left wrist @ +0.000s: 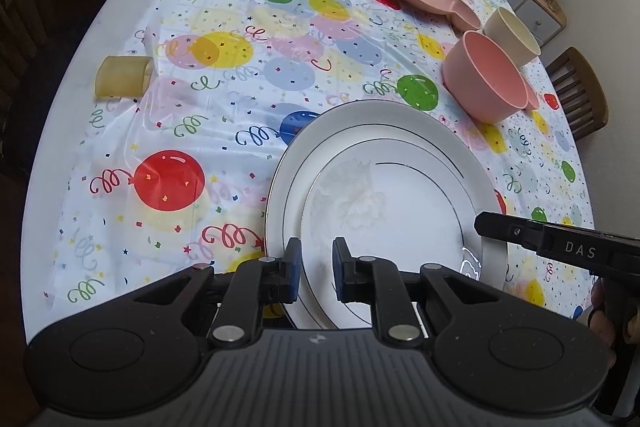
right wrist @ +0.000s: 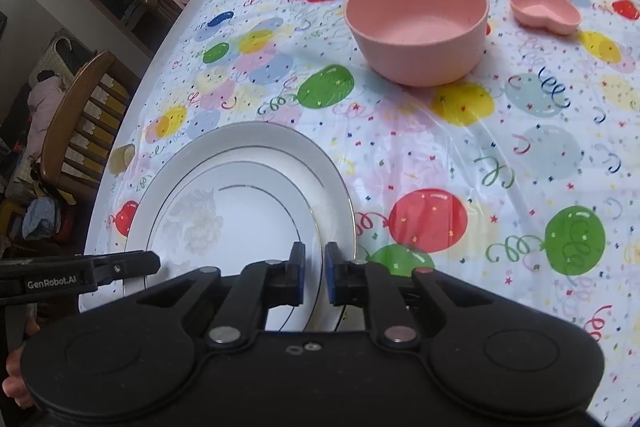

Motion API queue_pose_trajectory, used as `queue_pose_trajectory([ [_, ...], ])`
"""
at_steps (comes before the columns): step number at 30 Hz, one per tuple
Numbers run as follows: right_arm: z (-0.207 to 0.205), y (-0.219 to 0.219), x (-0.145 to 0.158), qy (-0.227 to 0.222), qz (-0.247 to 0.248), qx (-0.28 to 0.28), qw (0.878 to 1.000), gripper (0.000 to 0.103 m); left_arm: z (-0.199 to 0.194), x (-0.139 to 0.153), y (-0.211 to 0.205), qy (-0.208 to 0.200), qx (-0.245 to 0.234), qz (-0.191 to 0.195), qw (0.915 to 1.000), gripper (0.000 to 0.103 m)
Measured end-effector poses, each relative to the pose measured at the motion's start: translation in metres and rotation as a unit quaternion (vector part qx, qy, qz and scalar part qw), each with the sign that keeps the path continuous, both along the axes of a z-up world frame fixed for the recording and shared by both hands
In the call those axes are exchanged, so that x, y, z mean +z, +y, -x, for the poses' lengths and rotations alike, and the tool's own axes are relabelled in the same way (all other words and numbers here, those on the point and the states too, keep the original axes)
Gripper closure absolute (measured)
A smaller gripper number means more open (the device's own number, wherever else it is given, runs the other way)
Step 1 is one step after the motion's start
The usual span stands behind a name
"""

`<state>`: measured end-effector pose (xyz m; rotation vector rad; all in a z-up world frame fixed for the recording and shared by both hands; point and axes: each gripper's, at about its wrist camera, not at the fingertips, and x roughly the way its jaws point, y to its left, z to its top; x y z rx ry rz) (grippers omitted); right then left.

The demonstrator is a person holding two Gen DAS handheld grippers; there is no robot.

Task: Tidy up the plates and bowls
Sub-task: 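Open both grippers and raise them off the stacked plates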

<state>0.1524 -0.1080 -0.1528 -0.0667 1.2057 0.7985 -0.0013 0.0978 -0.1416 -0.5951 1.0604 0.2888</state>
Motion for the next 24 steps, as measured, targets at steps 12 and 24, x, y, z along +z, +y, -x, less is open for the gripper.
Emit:
queue_pose_trajectory([
  [12, 0.037, 0.005, 0.037, -0.050, -0.015, 0.016, 0.999, 0.081, 0.013, 0.040, -0.018, -0.049, -0.049, -0.037, 0.9969, 0.087],
  [24, 0.079, -0.006, 0.087, -0.119, -0.036, 0.001, 0.992, 0.069, 0.020, 0.083, -0.038, -0.105, -0.101, -0.079, 0.9862, 0.085],
])
